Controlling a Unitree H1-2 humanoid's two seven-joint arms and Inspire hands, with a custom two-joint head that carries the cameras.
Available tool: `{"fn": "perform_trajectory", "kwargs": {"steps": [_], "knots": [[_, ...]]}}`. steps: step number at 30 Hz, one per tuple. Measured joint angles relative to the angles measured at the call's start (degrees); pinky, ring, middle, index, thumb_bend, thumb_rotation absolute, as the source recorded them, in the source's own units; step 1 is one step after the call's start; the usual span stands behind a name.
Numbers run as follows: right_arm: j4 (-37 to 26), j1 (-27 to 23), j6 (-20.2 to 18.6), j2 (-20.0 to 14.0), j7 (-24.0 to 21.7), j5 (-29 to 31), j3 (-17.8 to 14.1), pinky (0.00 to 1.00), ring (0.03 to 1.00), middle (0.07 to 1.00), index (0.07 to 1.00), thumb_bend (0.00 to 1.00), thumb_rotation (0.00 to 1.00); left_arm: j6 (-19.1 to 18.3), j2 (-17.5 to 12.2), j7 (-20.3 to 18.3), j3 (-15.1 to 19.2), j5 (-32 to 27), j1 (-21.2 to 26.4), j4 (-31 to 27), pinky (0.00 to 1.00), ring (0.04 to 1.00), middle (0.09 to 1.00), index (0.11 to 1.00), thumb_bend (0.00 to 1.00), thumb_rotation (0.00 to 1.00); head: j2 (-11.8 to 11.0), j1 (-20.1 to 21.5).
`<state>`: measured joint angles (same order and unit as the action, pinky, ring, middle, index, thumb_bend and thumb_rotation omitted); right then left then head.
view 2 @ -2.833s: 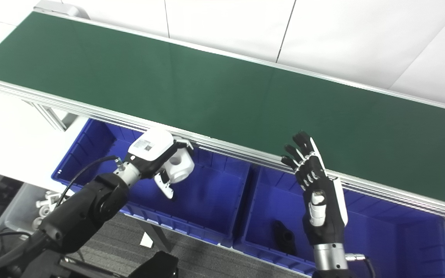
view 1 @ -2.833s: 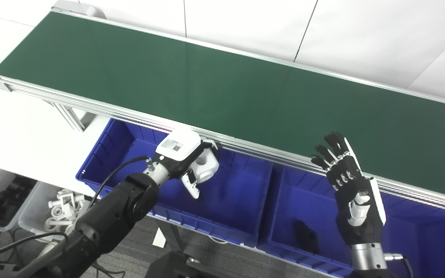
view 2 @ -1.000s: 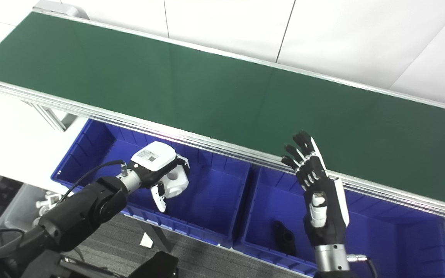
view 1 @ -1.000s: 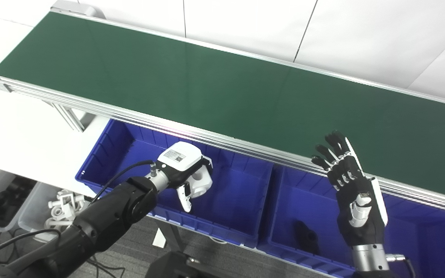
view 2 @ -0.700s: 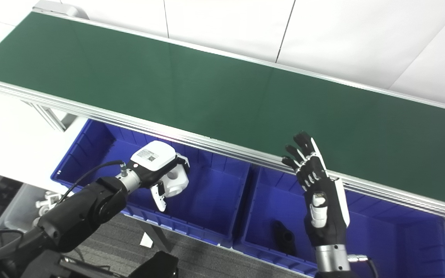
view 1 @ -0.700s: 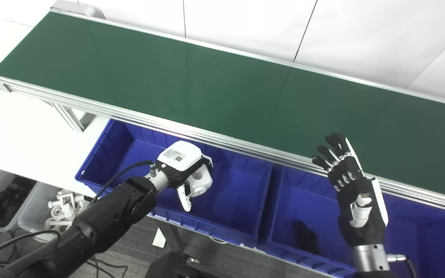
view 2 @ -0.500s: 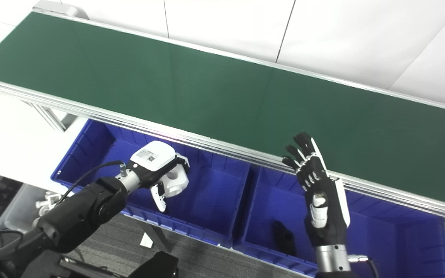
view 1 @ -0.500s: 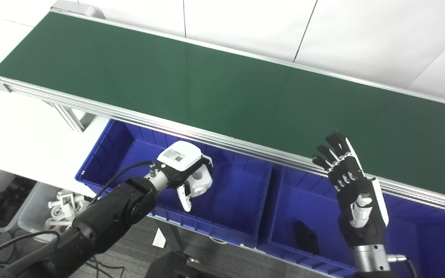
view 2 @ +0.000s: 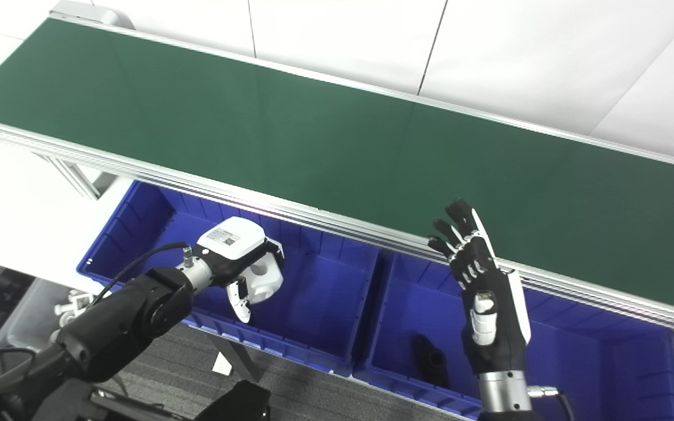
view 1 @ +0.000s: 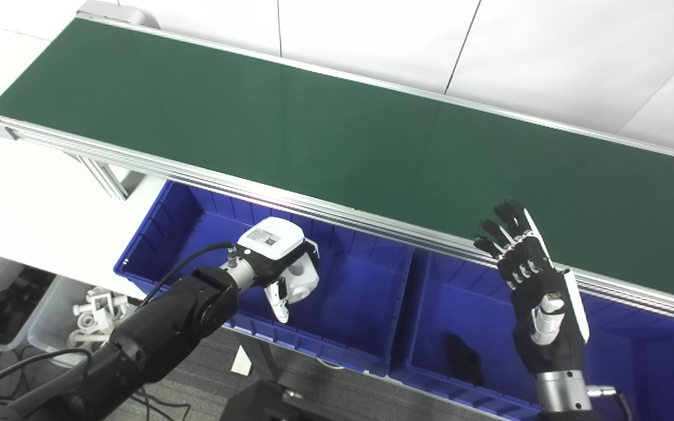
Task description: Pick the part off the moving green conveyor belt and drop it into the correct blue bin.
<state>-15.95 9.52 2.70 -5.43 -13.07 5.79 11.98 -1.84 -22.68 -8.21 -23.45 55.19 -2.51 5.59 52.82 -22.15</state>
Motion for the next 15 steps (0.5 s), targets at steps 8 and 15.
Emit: {"fn": "perform_trajectory", "kwargs": {"steps": [8,15], "knots": [[0.0,0.0,0.0,-0.1,0.0,0.1,0.0,0.81,0.899,0.948,0.958,1.0,0.99,3.4,0.2,7.7,0.5,-1.2,-0.6,0.8,0.45,0.48,0.583,0.549,0.66,0.15,-0.1,-0.1],[0.0,0.0,0.0,-0.2,-0.1,0.2,0.0,0.82,0.9,0.95,0.96,1.0,1.0,7.8,1.3,11.1,0.7,-3.5,-0.5,1.3,0.85,0.951,0.968,0.965,1.0,0.68,-0.1,0.0]]}}
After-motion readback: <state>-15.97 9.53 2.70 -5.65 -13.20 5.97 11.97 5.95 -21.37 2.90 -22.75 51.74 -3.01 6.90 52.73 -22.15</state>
